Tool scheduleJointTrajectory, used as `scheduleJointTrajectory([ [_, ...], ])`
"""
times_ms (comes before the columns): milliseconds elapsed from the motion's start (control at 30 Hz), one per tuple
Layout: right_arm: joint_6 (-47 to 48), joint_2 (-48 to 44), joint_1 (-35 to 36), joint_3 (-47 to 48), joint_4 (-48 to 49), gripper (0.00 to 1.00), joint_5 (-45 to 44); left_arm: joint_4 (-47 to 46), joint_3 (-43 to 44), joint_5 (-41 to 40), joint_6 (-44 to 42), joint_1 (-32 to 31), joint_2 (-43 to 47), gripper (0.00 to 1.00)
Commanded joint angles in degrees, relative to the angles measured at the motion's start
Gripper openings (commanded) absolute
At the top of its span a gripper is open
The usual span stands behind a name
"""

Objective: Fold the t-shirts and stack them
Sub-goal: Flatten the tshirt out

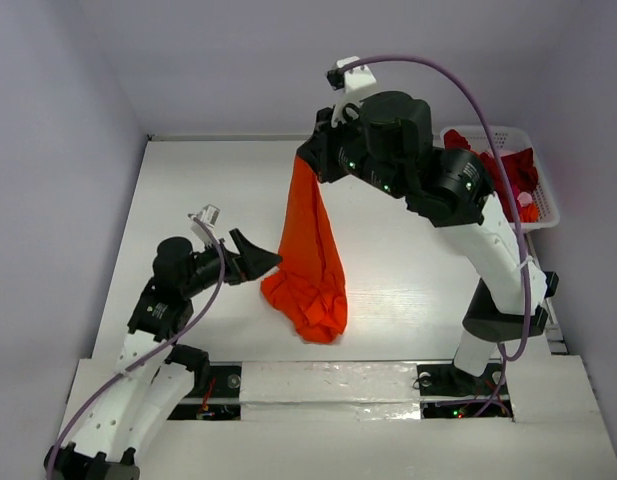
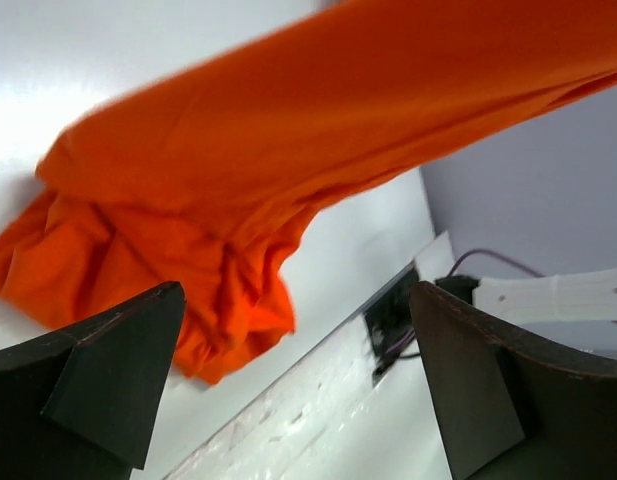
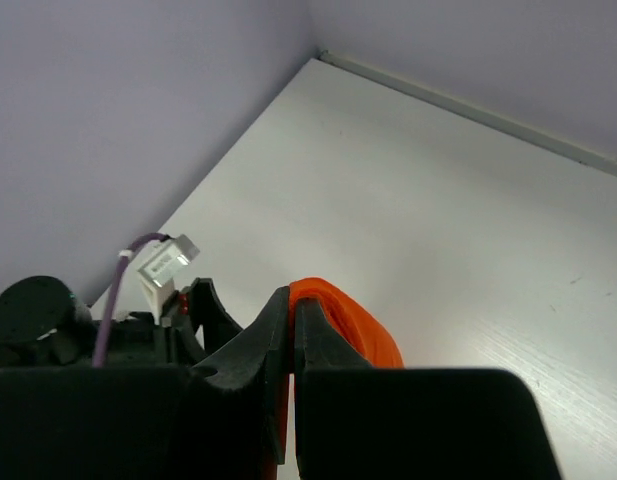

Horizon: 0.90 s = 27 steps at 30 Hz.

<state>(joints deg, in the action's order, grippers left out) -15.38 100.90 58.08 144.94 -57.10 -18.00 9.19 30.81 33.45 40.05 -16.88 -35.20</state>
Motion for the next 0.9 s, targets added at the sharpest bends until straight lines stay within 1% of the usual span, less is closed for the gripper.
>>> scheduleJointTrajectory([
  [0, 2.5, -1.4, -0.2, 7.1, 4.2, 0.0, 1.6, -5.6, 6.3, -1.6, 2.1, -0.2, 3.2, 0.94],
  [67, 3.6, -1.8, -0.2, 9.5, 5.9, 0.0, 2.9, -6.8, 6.3, -0.1, 3.5, -0.2, 3.4, 0.94],
  [100, 3.6, -2.6, -0.2, 8.7, 7.3, 0.0, 3.7, -7.1, 5.7, -0.1, 3.9, -0.2, 3.3, 0.94],
  [133, 3.3, -5.3, -0.2, 7.2, 9.1, 0.0, 4.5, -7.2, 5.0, -0.2, 4.3, -0.2, 3.5, 0.94],
  [167, 2.9, -6.6, -0.2, 3.4, 13.3, 0.0, 7.2, -7.2, 4.4, -0.4, 4.5, -0.2, 3.6, 0.94],
  [233, 1.1, -8.2, -0.2, 1.3, 15.7, 0.0, 10.4, -5.9, 3.0, -2.2, 4.9, -0.2, 5.0, 0.94],
  [267, 0.5, -7.1, -0.2, 2.0, 15.0, 0.0, 14.9, -5.5, 2.7, -4.1, 4.9, -0.2, 5.6, 0.94],
  [300, -0.1, -6.0, -0.2, 5.5, 14.0, 0.0, 17.9, -4.6, 2.5, -5.2, 5.1, -0.2, 6.3, 0.94],
  [333, -0.9, -4.8, -0.2, 7.4, 13.1, 0.0, 24.5, -4.0, 2.3, -6.5, 5.6, -0.2, 7.8, 0.94],
  [400, -1.2, -3.5, 2.1, 9.9, 12.1, 0.0, 27.9, -3.1, 1.5, -9.4, 6.1, -0.2, 9.1, 0.94],
  [533, -0.6, -6.2, 5.1, 7.3, 13.1, 0.0, 32.3, -0.8, 0.3, -14.8, 7.4, -0.2, 12.2, 0.94],
  [600, -0.5, -6.9, 6.0, 6.6, 12.0, 0.0, 35.7, -0.7, -0.6, -17.4, 8.5, -0.2, 13.0, 0.94],
  [733, 2.4, -6.9, 11.2, 6.1, 6.4, 0.0, 33.7, -1.7, -1.6, -19.9, 9.7, -0.2, 13.5, 0.94],
  [767, 4.1, -6.9, 14.4, 5.9, 3.8, 0.0, 30.6, -1.9, -1.7, -21.0, 9.8, -0.2, 13.4, 0.94],
  [833, 5.6, -6.5, 17.9, 6.0, 1.2, 0.0, 26.8, -2.3, -1.8, -22.2, 10.2, -0.2, 13.4, 0.94],
  [867, 6.4, -6.6, 19.6, 6.0, 0.2, 0.0, 22.9, -2.3, -1.8, -22.9, 10.3, -0.2, 13.6, 0.94],
])
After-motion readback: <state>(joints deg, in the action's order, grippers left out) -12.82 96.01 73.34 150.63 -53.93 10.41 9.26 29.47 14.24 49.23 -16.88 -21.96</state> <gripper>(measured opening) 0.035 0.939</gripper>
